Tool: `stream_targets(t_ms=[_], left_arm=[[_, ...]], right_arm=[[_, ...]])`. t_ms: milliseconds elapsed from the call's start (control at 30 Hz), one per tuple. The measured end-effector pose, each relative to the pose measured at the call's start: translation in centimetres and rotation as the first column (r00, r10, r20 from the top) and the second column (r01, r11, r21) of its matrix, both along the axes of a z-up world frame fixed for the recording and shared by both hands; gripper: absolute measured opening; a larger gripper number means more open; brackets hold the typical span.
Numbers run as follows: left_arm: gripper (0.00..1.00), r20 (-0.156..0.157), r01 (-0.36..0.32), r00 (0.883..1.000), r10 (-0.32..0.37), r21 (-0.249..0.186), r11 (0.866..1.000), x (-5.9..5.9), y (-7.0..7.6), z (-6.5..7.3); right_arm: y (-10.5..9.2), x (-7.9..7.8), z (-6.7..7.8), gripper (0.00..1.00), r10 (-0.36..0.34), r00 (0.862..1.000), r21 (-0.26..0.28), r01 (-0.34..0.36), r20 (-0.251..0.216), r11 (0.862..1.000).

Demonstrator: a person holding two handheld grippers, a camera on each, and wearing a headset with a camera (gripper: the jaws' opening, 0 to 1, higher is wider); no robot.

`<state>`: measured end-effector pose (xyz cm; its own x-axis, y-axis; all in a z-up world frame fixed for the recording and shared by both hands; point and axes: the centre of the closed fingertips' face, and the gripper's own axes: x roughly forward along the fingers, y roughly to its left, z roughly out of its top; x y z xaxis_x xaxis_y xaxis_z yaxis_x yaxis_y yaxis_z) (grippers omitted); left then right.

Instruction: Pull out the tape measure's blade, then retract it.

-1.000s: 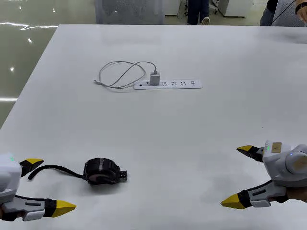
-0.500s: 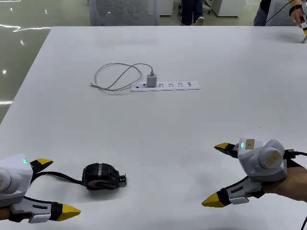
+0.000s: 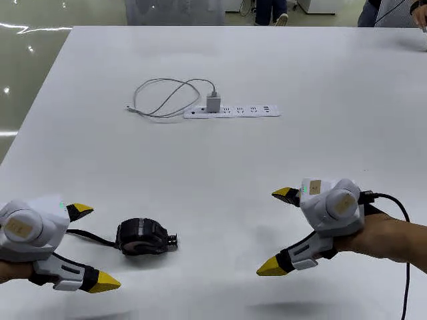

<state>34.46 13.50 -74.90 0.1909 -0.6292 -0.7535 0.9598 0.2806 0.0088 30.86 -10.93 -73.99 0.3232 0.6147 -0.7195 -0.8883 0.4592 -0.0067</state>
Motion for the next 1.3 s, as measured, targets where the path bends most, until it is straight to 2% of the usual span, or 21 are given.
stream_targets(t_ms=[167, 333, 467, 767, 833, 900, 1000, 1067, 1133, 1267, 1300], left_arm=[[0.97, -0.002, 0.060, 0.998, -0.060, 0.028, 0.998, -0.1, -0.9, -0.1], [0.97, 0.000, 0.105, 0.994, -0.105, 0.043, 0.994, 0.2, -2.1, 0.3], [0.97, -0.005, 0.129, 0.992, -0.129, 0.060, 0.990, 0.5, -2.7, 0.1], [0.98, 0.000, 0.214, 0.977, -0.215, 0.102, 0.971, 0.3, -4.0, -0.4], [0.99, 0.048, 0.212, 0.974, -0.219, 0.125, 0.969, 1.1, -4.2, -0.5], [0.99, 0.030, 0.223, 0.973, -0.230, 0.150, 0.963, 0.8, -4.2, -1.0], [0.99, 0.022, 0.242, 0.969, -0.247, 0.150, 0.959, 0.5, -4.5, -1.2], [0.99, 0.020, 0.250, 0.966, -0.256, 0.157, 0.955, 0.5, -4.5, -1.4], [0.99, 0.014, 0.256, 0.965, -0.262, 0.159, 0.953, 0.4, -4.8, -1.5], [0.99, 0.007, 0.264, 0.963, -0.269, 0.173, 0.949, 0.2, -4.9, -2.1], [0.99, 0.006, 0.267, 0.962, -0.273, 0.181, 0.947, 0.1, -4.9, -2.2]], right_arm=[[1.0, 1.0, -0.3, 0.99, 0.013, 1.000, -0.003, -0.013, -0.002, 1.000], [2.6, 1.7, -0.5, 0.99, 0.042, 0.999, 0.006, -0.042, -0.004, 0.999], [4.0, 2.2, -0.5, 0.99, 0.065, 0.998, 0.013, -0.065, 0.000, 0.998], [7.5, 2.4, -1.1, 0.99, 0.159, 0.987, 0.030, -0.159, 0.010, 0.987], [8.2, 2.4, -1.5, 0.99, 0.165, 0.986, 0.040, -0.165, 0.000, 0.985], [8.8, 2.3, -2.0, 0.98, 0.174, 0.985, 0.036, -0.174, -0.011, 0.984], [9.5, 2.1, -2.7, 0.91, 0.212, 0.977, 0.009, -0.212, -0.007, 0.977], [10.5, 1.3, -3.2, 0.95, 0.236, 0.970, 0.027, -0.235, -0.052, 0.972], [11.1, 1.1, -3.7, 0.94, 0.262, 0.964, 0.001, -0.263, -0.047, 0.965], [12.3, 1.1, -4.2, 0.90, 0.269, 0.962, 0.014, -0.268, -0.056, 0.963], [12.5, 1.2, -4.4, 0.86, 0.270, 0.961, 0.011, -0.270, -0.055, 0.963]])
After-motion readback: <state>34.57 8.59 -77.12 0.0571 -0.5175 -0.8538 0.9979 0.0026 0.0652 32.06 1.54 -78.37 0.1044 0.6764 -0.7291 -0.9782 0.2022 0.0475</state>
